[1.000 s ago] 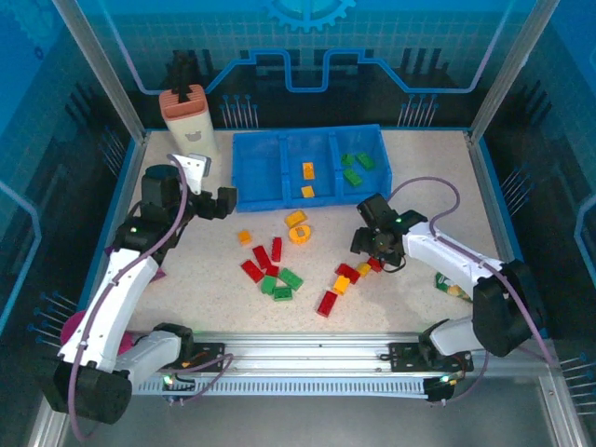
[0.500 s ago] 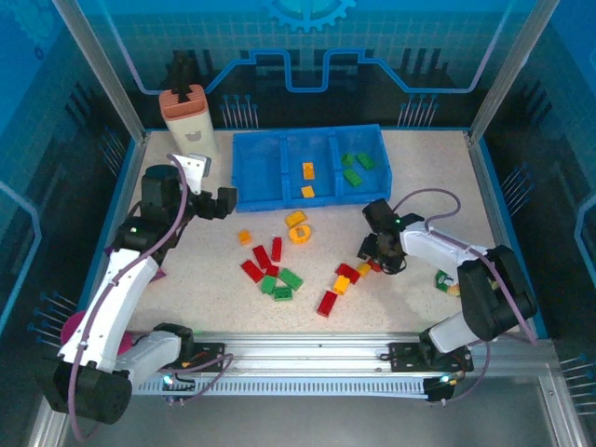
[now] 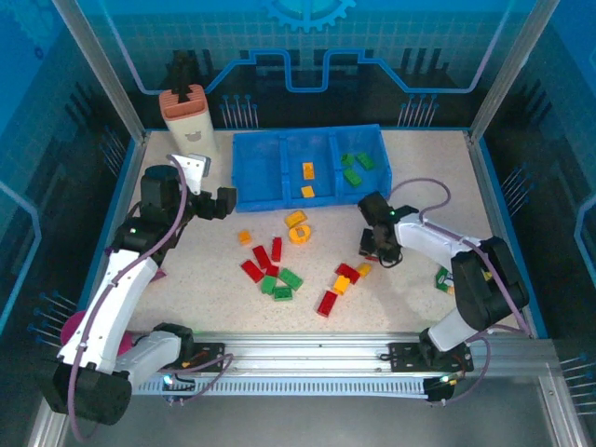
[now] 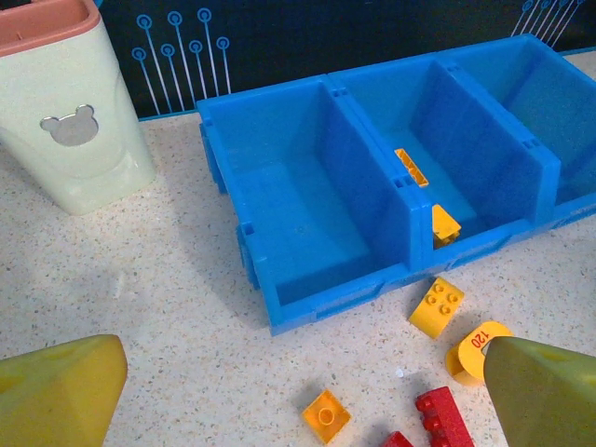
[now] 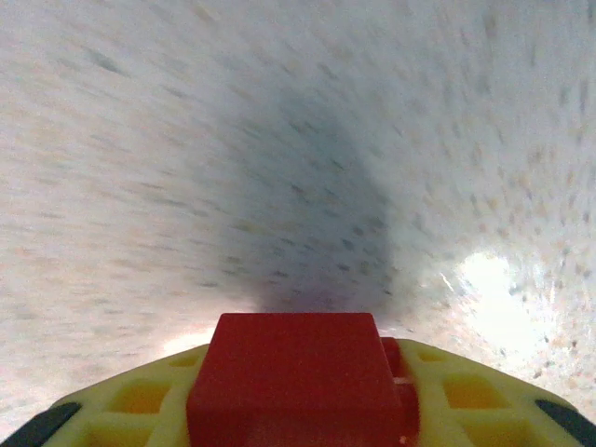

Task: Sort the legos into containers by color
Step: Pick up the lego from the center of the table, then place the lego in the container.

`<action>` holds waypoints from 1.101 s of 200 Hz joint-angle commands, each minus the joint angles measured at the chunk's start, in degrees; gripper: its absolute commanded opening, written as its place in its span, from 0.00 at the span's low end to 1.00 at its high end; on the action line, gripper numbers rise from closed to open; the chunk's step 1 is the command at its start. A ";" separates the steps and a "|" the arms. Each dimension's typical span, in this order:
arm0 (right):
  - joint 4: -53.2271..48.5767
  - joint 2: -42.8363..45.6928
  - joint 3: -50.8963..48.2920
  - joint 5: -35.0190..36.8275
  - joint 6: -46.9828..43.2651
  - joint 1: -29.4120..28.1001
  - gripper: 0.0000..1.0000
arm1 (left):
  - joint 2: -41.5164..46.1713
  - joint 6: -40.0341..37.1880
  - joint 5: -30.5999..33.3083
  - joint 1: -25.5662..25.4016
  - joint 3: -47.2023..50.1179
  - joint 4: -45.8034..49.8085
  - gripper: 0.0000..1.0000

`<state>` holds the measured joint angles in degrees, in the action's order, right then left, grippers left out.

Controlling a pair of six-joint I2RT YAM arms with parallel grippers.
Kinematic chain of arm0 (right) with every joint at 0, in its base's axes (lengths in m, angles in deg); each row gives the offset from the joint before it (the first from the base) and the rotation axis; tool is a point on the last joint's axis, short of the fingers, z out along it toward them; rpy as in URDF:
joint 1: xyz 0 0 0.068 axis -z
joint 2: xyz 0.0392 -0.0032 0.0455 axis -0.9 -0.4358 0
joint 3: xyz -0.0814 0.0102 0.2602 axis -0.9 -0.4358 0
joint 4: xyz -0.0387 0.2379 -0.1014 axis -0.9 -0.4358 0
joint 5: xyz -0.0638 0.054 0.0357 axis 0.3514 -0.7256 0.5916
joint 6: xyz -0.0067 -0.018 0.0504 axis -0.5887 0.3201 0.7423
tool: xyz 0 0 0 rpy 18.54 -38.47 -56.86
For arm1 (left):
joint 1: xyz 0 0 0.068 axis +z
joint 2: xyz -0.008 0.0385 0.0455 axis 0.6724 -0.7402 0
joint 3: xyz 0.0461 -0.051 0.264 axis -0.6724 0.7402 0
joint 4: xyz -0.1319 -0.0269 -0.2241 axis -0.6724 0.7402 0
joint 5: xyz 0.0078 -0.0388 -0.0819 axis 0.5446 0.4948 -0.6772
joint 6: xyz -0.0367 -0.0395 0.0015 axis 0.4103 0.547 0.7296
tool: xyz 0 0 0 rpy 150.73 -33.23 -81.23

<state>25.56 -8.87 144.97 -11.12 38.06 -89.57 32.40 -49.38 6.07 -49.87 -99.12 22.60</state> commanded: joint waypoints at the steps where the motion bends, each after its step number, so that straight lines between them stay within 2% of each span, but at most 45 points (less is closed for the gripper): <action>1: 0.21 2.65 9.17 4.71 -15.90 -3.88 0.27 | 1.17 -0.86 -0.15 0.15 0.54 0.19 0.99; 37: 6.03 -3.22 22.46 0.36 -29.95 -6.58 0.27 | 1.21 -1.13 -0.36 0.15 -0.77 2.18 0.99; 63: 14.83 -8.26 28.62 -7.29 -38.84 -9.00 0.29 | 2.68 -1.65 0.97 -0.24 -0.87 2.58 0.99; 80: 18.42 -12.20 33.79 -11.05 -40.64 -9.55 0.30 | 2.89 -2.60 1.44 -1.18 -2.26 4.64 0.99; 137: 26.59 -26.23 47.24 -16.37 -47.25 -11.36 0.33 | 6.05 -1.12 -0.72 -2.26 -3.04 10.66 0.96; 162: 26.88 -33.85 55.19 -16.70 -50.58 -12.06 0.34 | 7.64 -1.58 -0.04 -2.99 -2.84 13.73 0.95; 220: 17.33 -50.31 76.07 -11.91 -56.54 -14.25 0.38 | 9.03 3.41 0.63 -4.11 0.01 15.39 0.94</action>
<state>47.48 -54.73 214.83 -24.84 -14.48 -102.40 40.81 -48.81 6.55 -53.17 -100.41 35.89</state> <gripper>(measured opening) 0.423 0.936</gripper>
